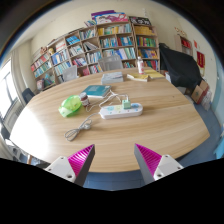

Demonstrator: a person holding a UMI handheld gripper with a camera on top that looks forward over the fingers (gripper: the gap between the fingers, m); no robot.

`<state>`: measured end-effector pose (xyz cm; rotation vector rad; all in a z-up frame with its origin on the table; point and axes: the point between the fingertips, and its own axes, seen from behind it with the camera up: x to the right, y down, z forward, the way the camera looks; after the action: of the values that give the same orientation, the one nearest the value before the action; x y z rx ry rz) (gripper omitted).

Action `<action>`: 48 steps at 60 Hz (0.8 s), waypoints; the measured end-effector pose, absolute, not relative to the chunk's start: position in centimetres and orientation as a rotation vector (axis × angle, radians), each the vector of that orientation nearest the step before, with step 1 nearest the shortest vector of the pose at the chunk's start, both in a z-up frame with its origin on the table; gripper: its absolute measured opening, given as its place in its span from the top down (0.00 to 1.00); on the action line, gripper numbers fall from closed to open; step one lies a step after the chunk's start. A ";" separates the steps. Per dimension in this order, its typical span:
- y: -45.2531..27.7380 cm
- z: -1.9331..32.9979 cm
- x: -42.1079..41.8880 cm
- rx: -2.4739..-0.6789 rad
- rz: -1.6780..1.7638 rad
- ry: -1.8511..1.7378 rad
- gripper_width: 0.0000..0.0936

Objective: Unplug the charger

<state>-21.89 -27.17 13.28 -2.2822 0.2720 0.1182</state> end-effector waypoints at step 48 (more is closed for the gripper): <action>1.3 2.9 -11.4 -2.140 0.032 0.192 0.56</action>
<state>-11.38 1.28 2.87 -2.1397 0.1924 0.0324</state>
